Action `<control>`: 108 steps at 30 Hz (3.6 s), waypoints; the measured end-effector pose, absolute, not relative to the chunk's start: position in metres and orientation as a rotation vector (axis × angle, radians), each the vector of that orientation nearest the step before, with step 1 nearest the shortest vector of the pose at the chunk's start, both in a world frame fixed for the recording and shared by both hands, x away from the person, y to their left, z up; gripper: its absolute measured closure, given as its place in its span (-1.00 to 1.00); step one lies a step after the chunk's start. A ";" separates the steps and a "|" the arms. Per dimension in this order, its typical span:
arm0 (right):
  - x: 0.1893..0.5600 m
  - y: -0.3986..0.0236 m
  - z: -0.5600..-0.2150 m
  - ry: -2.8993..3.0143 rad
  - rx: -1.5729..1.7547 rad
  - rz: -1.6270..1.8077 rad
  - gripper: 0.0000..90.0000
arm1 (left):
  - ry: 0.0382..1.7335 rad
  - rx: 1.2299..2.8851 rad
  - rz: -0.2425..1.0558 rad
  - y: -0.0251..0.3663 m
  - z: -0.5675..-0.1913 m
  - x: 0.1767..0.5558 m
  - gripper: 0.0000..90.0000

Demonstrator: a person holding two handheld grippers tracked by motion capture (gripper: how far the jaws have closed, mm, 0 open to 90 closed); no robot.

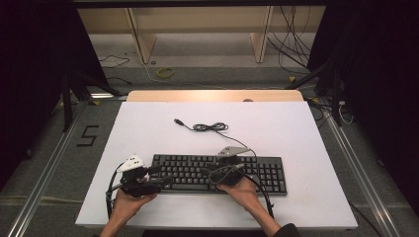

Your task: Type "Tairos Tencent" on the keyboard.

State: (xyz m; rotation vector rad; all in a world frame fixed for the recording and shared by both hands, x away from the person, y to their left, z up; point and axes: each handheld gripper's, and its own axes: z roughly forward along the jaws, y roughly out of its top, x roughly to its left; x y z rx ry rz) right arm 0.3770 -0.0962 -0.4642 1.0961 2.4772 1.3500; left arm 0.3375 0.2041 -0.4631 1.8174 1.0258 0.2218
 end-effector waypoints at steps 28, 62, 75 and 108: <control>0.367 -0.110 -0.459 2.469 1.093 1.427 0.13 | 1.045 1.837 0.224 0.199 -0.460 0.351 -0.34; 0.361 -0.116 -0.458 2.462 1.081 1.456 0.00 | 1.048 1.918 0.196 0.181 -0.457 0.373 -0.01; 0.357 -0.118 -0.458 2.450 1.075 1.457 -0.15 | 1.043 2.009 0.182 0.169 -0.464 0.381 0.66; 0.352 -0.126 -0.460 2.436 1.071 1.455 -0.26 | 1.070 2.065 0.144 0.159 -0.479 0.396 0.98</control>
